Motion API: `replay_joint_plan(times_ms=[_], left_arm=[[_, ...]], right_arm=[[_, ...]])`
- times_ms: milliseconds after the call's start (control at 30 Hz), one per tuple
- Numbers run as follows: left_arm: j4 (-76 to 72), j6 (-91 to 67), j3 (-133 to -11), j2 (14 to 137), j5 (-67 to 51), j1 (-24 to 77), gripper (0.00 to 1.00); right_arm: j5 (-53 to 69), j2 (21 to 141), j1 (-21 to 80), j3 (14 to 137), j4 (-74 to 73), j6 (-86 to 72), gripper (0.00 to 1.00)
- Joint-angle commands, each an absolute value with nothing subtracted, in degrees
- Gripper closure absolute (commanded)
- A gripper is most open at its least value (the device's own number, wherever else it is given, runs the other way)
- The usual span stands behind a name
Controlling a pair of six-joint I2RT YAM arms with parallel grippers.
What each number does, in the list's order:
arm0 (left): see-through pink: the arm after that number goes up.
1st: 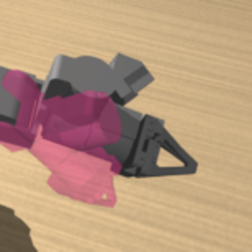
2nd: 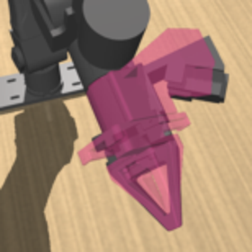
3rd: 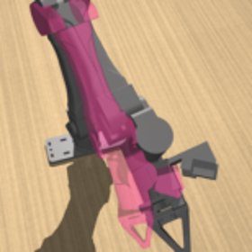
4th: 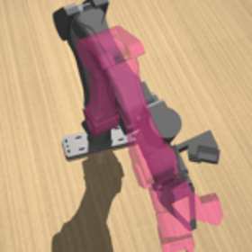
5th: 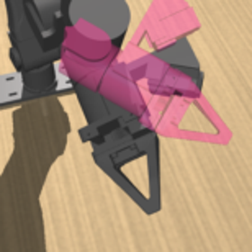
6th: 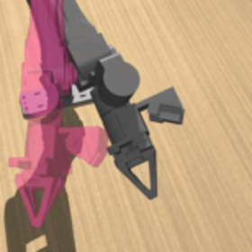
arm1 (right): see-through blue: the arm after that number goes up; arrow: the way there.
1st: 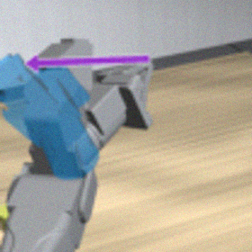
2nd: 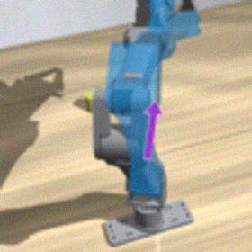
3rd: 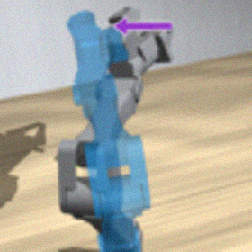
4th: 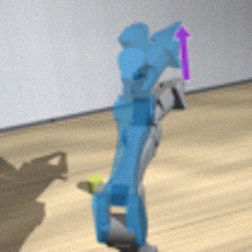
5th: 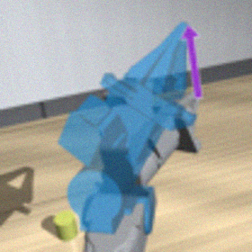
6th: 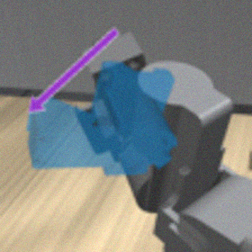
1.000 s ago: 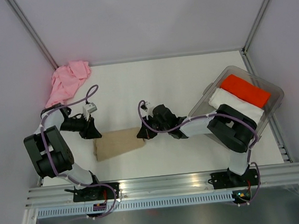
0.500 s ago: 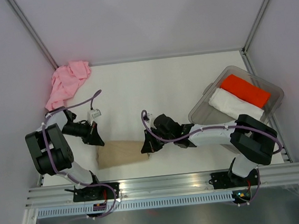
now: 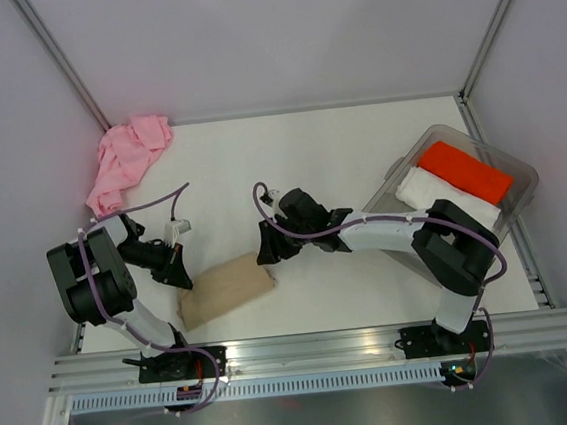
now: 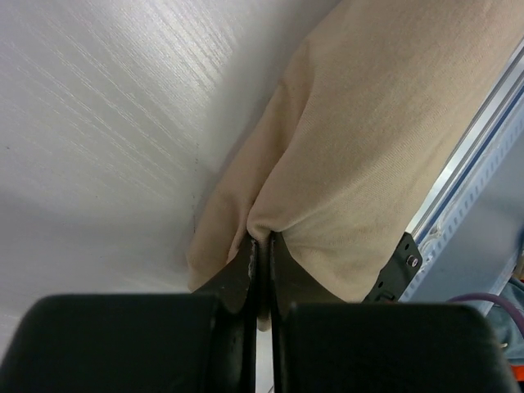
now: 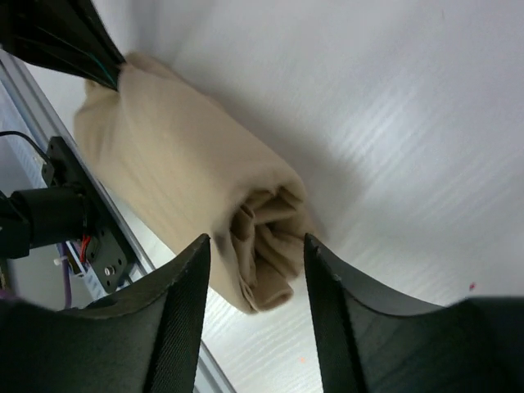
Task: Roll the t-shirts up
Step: Roll the tshirt
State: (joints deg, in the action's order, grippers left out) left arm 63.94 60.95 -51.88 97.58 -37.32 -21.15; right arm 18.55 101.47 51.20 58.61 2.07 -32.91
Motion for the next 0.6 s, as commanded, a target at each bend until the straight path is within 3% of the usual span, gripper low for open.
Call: replay_joint_plan(times_ms=[0,100,333,367,400,567], left_arm=[[58.9,60.4,-50.8,97.8,-33.0,-21.4,0.98],[58.7,60.4,-50.5,97.5,-32.9,-21.4,0.98],[58.4,60.5,-49.9,96.9,-32.0,-21.4,0.97],[58.3,60.5,-49.7,96.9,-32.0,-21.4,0.97],[58.3,60.5,-49.7,96.8,-31.8,-21.4,0.97],[57.5,61.0,-49.4,96.4,-30.2,-21.4,0.97]], right_arm=[[18.8,99.9,51.9,64.8,2.4,-27.0,0.43],[21.7,102.3,52.0,65.9,3.8,-27.6,0.33],[23.3,109.5,52.0,68.1,3.1,-27.8,0.39],[23.4,109.9,51.9,68.3,3.4,-27.9,0.41],[23.2,110.2,52.0,68.6,3.7,-28.0,0.52],[19.8,113.3,49.7,69.0,8.5,-35.7,0.80]])
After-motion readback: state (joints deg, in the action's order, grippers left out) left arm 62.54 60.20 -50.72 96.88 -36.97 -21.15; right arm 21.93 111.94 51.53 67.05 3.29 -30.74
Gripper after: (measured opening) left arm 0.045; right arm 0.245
